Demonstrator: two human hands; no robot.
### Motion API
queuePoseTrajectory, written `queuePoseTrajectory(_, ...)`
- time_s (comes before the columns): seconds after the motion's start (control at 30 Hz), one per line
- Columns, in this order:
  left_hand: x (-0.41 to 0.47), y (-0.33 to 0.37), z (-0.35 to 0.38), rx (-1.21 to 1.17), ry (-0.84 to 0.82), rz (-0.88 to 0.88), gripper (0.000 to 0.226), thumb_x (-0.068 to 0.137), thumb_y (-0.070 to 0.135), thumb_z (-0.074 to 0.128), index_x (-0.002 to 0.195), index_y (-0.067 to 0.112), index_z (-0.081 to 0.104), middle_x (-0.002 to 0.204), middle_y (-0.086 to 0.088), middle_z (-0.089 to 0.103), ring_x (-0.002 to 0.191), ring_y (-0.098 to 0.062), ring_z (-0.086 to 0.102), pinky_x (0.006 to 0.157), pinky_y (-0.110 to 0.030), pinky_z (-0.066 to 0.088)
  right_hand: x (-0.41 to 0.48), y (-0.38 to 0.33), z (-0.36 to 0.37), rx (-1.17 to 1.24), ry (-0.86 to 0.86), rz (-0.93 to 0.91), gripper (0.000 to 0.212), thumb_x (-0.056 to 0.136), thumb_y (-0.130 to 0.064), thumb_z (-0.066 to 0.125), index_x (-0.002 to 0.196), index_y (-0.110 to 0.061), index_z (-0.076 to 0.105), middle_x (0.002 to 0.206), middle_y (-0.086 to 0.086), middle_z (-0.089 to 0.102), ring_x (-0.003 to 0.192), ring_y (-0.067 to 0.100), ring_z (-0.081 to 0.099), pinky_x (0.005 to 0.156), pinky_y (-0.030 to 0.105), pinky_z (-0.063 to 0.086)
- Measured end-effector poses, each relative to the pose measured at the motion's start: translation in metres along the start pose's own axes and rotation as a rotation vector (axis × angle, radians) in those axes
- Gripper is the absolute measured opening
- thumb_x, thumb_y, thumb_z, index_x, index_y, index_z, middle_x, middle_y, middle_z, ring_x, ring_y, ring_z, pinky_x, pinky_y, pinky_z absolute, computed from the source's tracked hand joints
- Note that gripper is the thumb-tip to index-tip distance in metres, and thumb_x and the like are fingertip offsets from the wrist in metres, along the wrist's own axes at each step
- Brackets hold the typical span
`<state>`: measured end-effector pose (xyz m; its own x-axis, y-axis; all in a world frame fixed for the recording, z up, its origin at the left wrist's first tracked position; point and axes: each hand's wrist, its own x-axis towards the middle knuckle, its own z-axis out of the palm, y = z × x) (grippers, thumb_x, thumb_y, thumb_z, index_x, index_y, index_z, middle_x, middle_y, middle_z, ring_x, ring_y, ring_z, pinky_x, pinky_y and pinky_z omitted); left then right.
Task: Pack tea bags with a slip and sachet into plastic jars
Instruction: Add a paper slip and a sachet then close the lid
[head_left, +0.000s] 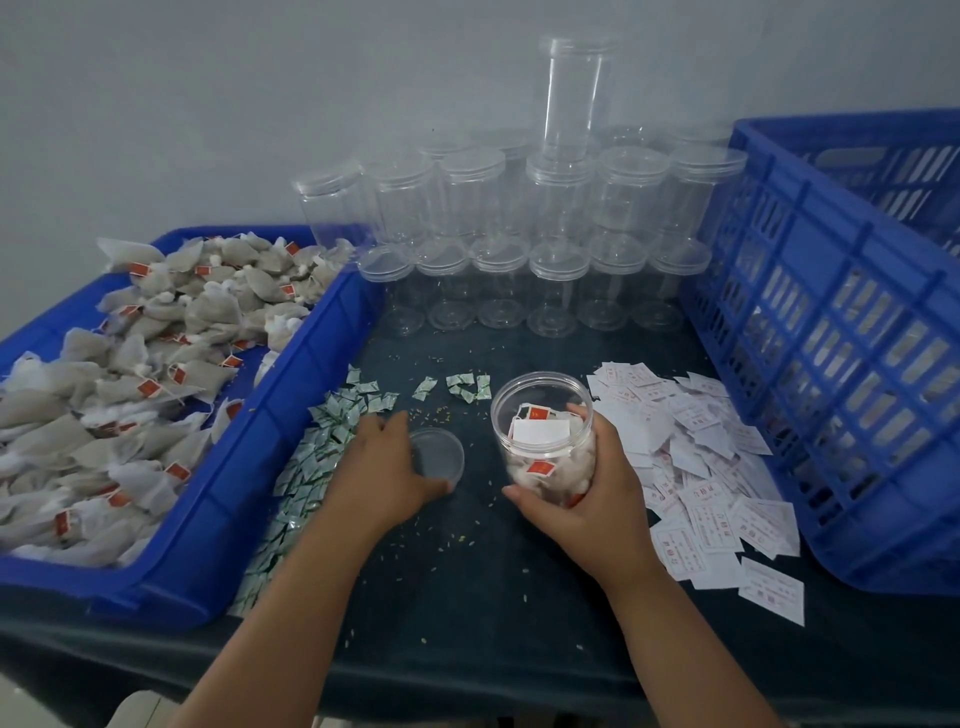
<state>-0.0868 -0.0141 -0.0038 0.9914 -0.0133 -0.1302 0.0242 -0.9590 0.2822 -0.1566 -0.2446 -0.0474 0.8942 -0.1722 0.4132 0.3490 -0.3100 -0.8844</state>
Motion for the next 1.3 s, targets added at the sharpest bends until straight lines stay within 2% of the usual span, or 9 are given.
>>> queuePoseTrajectory(0.17, 0.007, -0.001, -0.005, 0.001, -0.023, 0.015, 0.084, 0.063, 0.066, 0.089, 0.128, 0.027, 0.054, 0.123, 0.003, 0.061, 0.113, -0.022, 0.058, 0.094, -0.040, 0.053, -0.001, -0.004, -0.001, -0.007, 0.010, 0.001, 0.089, 0.065, -0.053, 0.095, 0.138, -0.061, 0.045, 0.136, -0.030, 0.064, 0.126, -0.006, 0.063, 0.093, 0.004, 0.048)
queuePoseTrajectory(0.33, -0.002, 0.006, -0.009, -0.361, 0.278, 0.028, 0.028, 0.084, 0.054, 0.078, 0.084, 0.034, 0.059, 0.073, 0.014, 0.066, 0.066, -0.005, 0.064, 0.063, -0.032, 0.058, -0.002, -0.002, -0.003, -0.001, -0.029, 0.000, 0.089, 0.067, -0.055, 0.095, 0.141, -0.058, 0.046, 0.138, -0.024, 0.065, 0.128, 0.001, 0.064, 0.097, 0.011, 0.051)
queuePoseTrajectory(0.4, -0.007, 0.015, -0.017, -0.622, 0.316, 0.069, 0.024, 0.088, 0.053, 0.073, 0.084, 0.033, 0.059, 0.080, 0.017, 0.068, 0.068, -0.006, 0.066, 0.062, -0.033, 0.057, -0.001, -0.002, -0.003, -0.009, -0.064, -0.015, 0.090, 0.068, -0.052, 0.096, 0.143, -0.055, 0.046, 0.139, -0.023, 0.065, 0.129, 0.003, 0.065, 0.098, 0.010, 0.050)
queuePoseTrajectory(0.53, -0.020, 0.038, -0.039, -1.128, 0.008, 0.192, 0.024, 0.085, 0.051, 0.068, 0.108, 0.054, 0.060, 0.116, 0.017, 0.072, 0.107, -0.006, 0.072, 0.092, -0.038, 0.061, 0.001, -0.004, -0.001, -0.063, -0.137, -0.049, 0.091, 0.069, -0.046, 0.099, 0.143, -0.054, 0.048, 0.134, -0.023, 0.067, 0.124, 0.003, 0.067, 0.095, 0.010, 0.051)
queuePoseTrajectory(0.63, -0.033, 0.050, -0.051, -0.747, 0.017, 0.459, 0.051, 0.085, 0.068, 0.061, 0.133, 0.066, 0.046, 0.125, 0.039, 0.057, 0.116, 0.017, 0.056, 0.087, -0.001, 0.046, 0.002, -0.003, -0.001, -0.100, -0.165, -0.065, 0.087, 0.069, -0.050, 0.099, 0.143, -0.044, 0.053, 0.130, -0.017, 0.069, 0.120, 0.010, 0.069, 0.091, 0.022, 0.058)
queuePoseTrajectory(0.77, -0.041, 0.066, -0.050, -0.369, 0.020, 0.611, 0.075, 0.071, 0.083, 0.068, 0.139, 0.061, 0.045, 0.137, 0.031, 0.038, 0.130, 0.006, 0.038, 0.099, -0.013, 0.032, 0.002, 0.001, 0.000, -0.162, -0.166, -0.035, 0.088, 0.069, -0.056, 0.096, 0.144, -0.033, 0.055, 0.128, -0.015, 0.069, 0.118, 0.013, 0.069, 0.092, 0.036, 0.059)
queuePoseTrajectory(0.9, -0.045, 0.080, -0.041, -0.156, 0.091, 0.651, 0.081, 0.073, 0.083, 0.070, 0.144, 0.052, 0.043, 0.138, 0.025, 0.042, 0.129, -0.002, 0.041, 0.109, -0.028, 0.038, 0.003, 0.002, 0.002, -0.222, -0.146, -0.062, 0.080, 0.075, -0.052, 0.088, 0.144, -0.027, 0.056, 0.124, -0.018, 0.065, 0.115, 0.009, 0.066, 0.091, 0.030, 0.057)
queuePoseTrajectory(1.07, -0.050, 0.089, -0.029, -0.155, 0.127, 0.584, 0.071, 0.077, 0.079, 0.067, 0.136, 0.051, 0.041, 0.130, 0.022, 0.037, 0.123, -0.006, 0.038, 0.098, -0.028, 0.041, 0.004, -0.001, 0.004, -0.229, -0.134, -0.092, 0.051, 0.078, -0.044, 0.078, 0.123, -0.037, 0.055, 0.109, -0.022, 0.060, 0.102, 0.008, 0.065, 0.077, 0.015, 0.050)
queuePoseTrajectory(1.3, -0.051, 0.089, -0.040, -0.277, 0.097, 0.744, 0.046, 0.083, 0.072, 0.066, 0.117, 0.042, 0.064, 0.123, 0.023, 0.052, 0.120, -0.006, 0.053, 0.100, -0.035, 0.049, -0.001, -0.004, -0.005, 0.026, -0.182, -0.023, 0.069, 0.073, -0.032, 0.089, 0.132, -0.046, 0.057, 0.118, -0.015, 0.072, 0.106, 0.010, 0.074, 0.079, 0.019, 0.059)
